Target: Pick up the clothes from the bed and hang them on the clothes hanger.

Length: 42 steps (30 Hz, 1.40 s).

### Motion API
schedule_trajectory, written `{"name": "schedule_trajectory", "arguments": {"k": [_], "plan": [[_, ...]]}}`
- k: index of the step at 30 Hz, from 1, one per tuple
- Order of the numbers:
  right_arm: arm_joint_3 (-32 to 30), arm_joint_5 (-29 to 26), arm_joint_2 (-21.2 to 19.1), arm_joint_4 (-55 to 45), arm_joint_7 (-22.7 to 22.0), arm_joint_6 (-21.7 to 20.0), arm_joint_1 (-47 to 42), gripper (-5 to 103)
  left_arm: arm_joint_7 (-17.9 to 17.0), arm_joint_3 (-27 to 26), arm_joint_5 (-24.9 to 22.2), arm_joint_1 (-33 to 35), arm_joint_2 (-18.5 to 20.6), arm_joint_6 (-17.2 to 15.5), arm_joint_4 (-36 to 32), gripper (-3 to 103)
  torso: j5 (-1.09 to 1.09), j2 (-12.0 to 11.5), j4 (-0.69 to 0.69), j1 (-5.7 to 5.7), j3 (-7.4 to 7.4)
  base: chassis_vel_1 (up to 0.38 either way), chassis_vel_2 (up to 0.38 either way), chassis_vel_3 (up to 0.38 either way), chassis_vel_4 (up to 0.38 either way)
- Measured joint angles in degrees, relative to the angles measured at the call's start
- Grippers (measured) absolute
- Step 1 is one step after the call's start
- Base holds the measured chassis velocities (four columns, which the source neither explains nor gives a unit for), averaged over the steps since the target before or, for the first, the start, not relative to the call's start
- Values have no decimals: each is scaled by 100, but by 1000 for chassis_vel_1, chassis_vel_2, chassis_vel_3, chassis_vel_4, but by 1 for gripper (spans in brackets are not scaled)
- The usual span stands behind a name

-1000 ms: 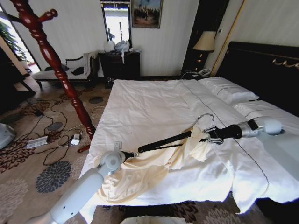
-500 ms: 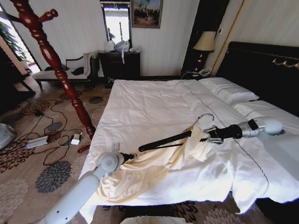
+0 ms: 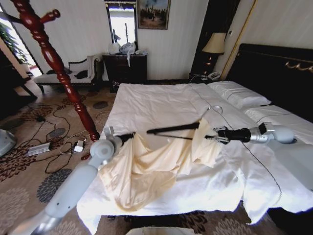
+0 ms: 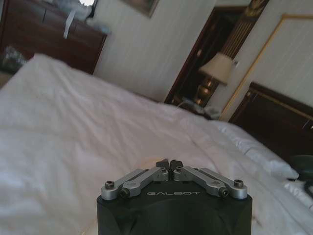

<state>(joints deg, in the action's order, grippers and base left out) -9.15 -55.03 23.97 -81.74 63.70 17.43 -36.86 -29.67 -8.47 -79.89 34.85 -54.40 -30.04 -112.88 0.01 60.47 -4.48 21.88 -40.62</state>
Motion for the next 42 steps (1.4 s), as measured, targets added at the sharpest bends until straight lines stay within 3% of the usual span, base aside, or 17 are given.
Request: {"name": "schedule_trajectory", "arguments": {"k": [3,6,8,10,11,15,17,19,23,24,28,30,32,35,36,38,42], "plan": [[22,-31,106,30,-258,-4,88,18,163,-144,95,-25,270,146,-281,0,1,0,0,2,0,0,0,0,0],[-41,-28,101,9,-279,41,30,18,340,-286,526,916,842,140,-1146,0,-2,1,5,1,0,0,0,0,0],[-54,0,92,-3,-279,72,-8,18,350,-280,680,1185,908,86,-1293,0,-3,1,5,0,1,0,0,0,0],[-73,142,92,-25,-245,176,-132,18,321,-89,1385,2393,1063,-229,-1776,0,-3,0,2,-2,1,0,0,0,0],[-73,142,92,-25,-245,176,-132,18,321,-89,1385,2393,1063,-229,-1776,0,-3,0,2,-2,1,0,0,0,0],[-30,290,163,-21,-179,229,-175,18,-328,379,1523,3274,1114,-857,-1926,0,-2,1,4,-2,1,0,0,0,0],[23,355,214,-16,-152,237,-172,18,-881,606,1126,3345,1110,-1113,-1889,0,-2,1,4,-2,1,0,0,0,0],[67,408,261,-16,-113,245,-174,18,-1566,804,351,3170,1059,-1205,-1784,0,-2,1,0,-2,1,0,0,0,0],[69,474,292,-7,-19,277,-217,18,-1926,787,-302,3091,1038,-1206,-1769,4,0,0,-2,0,0,0,0,0,0],[37,503,297,-1,30,298,-260,18,-2074,684,-733,3128,1046,-1206,-1911,14,0,0,1,0,0,0,0,0,0],[-24,510,297,7,83,321,-309,18,-2161,563,-1329,3224,1162,-1206,-2335,24,-1,1,2,0,0,0,0,0,0],[-58,510,295,31,144,328,-312,18,-1943,523,-1726,3331,1398,-1210,-2831,35,0,1,2,0,1,0,0,0,0],[-59,510,295,36,154,328,-308,18,-1833,523,-1728,3343,1453,-1225,-2921,35,0,1,2,-1,0,0,0,0,0],[-71,511,298,46,169,328,-267,18,-1201,552,-1335,3197,1642,-1241,-3075,52,0,1,2,0,1,0,0,0,0],[-73,509,298,45,169,328,-261,18,-1171,554,-1287,3140,1642,-1241,-3075,57,-1,1,3,-1,1,0,0,0,0],[-77,502,296,42,170,329,-252,18,-1163,548,-1208,2957,1603,-1241,-3012,63,0,1,3,-1,0,0,0,0,0],[-96,486,266,37,186,328,-249,18,-1663,550,-1281,2393,1236,-1236,-2550,74,-1,1,1,0,0,0,0,0,0]]}}
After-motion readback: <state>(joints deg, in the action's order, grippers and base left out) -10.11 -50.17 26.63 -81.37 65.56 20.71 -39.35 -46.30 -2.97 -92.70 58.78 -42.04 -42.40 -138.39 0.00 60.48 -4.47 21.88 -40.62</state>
